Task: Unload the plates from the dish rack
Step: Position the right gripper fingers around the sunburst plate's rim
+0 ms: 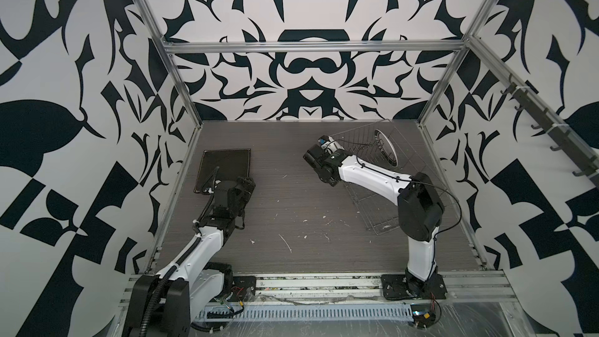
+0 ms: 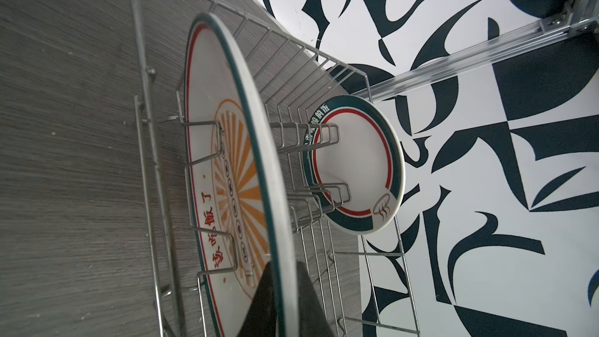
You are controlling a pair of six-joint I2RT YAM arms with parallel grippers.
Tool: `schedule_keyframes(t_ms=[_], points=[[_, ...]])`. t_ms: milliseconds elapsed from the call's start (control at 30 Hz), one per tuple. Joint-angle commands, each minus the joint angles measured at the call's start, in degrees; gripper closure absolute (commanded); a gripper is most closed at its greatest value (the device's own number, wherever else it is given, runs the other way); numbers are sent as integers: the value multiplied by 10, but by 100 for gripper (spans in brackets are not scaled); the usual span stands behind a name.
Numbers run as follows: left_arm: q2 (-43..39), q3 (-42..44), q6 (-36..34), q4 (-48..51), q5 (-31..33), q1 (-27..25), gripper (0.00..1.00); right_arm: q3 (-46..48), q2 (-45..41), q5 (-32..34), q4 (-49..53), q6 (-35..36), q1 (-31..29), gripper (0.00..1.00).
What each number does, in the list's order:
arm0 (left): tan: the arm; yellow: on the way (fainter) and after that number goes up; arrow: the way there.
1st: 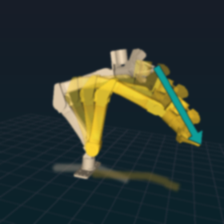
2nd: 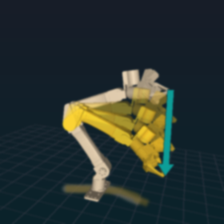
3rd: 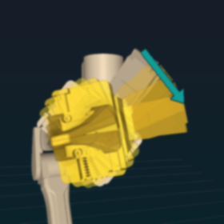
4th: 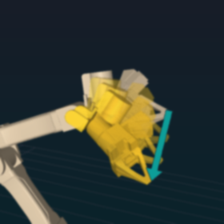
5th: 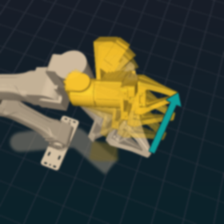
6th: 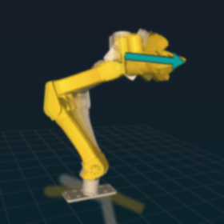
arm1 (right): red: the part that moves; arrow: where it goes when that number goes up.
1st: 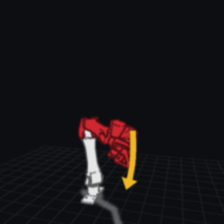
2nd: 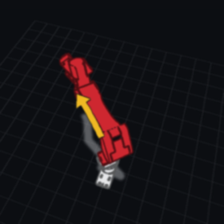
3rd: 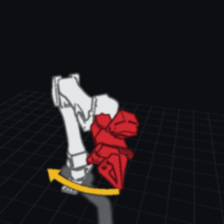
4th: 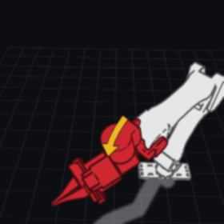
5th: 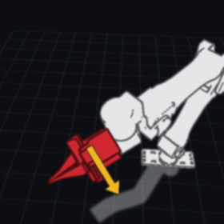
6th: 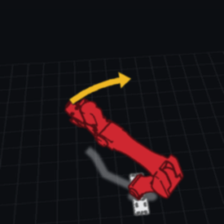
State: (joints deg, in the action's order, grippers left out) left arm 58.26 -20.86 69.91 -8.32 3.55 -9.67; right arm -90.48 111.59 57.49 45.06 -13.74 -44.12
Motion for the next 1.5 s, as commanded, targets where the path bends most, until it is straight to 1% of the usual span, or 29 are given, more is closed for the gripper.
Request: schedule_keyframes(t_ms=[0,133,167,467,800,1167,1467], points=[[-2,7,2,-1,0,-1,1,2,9,10,10,1,-1,89],[0,8,2,-2,-2,-2,1,2,10,9,12,-4,-1,99],[1,8,3,-3,-2,-2,1,1,10,8,12,-5,-1,100],[2,6,3,-4,-5,-1,0,-3,18,15,23,-1,0,100],[5,4,3,-3,-11,-1,0,-10,13,40,30,7,-1,100],[5,3,7,-3,-9,-12,0,-25,8,59,37,11,-3,100],[21,-1,12,-8,-3,-29,0,-24,-2,74,35,20,-7,100]])
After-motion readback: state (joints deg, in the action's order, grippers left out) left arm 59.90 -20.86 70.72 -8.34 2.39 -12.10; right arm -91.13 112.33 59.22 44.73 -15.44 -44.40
